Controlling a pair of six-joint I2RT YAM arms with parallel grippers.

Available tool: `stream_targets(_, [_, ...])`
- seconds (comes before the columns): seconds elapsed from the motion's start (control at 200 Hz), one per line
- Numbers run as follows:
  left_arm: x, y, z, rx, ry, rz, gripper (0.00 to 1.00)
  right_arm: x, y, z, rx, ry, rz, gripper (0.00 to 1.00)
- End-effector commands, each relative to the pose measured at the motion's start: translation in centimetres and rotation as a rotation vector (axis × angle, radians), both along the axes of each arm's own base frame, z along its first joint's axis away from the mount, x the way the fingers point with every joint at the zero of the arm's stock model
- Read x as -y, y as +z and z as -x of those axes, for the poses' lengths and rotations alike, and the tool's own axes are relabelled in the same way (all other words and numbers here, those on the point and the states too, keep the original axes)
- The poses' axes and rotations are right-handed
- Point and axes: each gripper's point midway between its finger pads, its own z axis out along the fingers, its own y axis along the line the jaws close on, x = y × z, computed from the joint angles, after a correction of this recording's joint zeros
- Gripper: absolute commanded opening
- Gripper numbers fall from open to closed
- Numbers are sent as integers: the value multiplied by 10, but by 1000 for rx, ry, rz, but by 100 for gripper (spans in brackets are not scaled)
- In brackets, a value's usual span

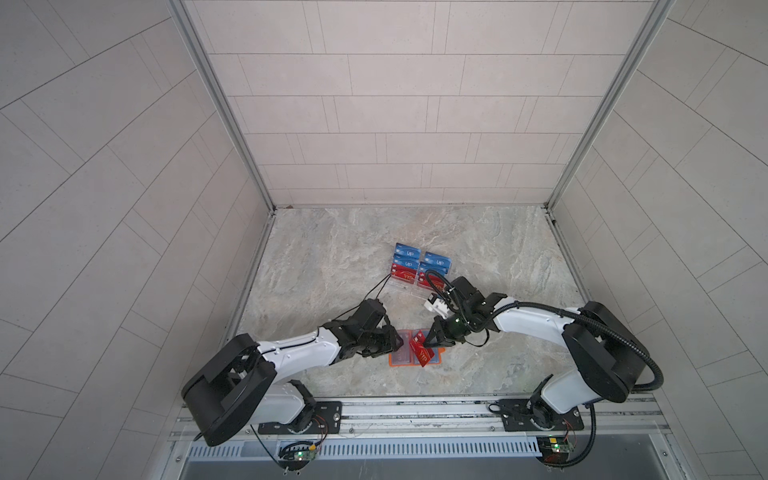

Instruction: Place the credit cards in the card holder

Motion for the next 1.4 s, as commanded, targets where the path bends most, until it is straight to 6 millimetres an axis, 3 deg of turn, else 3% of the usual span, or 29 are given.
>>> stream_targets(0.0, [-9,-9,7,-15,3,-38,42,-3,8,-4,17,-22,-25,0])
stream_targets(0.841, [-7,-8,10,-15,-12,-41,43,7,-11,4,-22,-22,38,0])
stream_targets(1.392, [-6,-8,10,-16,-18,-41,43,-3,-16,-9,-14,-37,30,0])
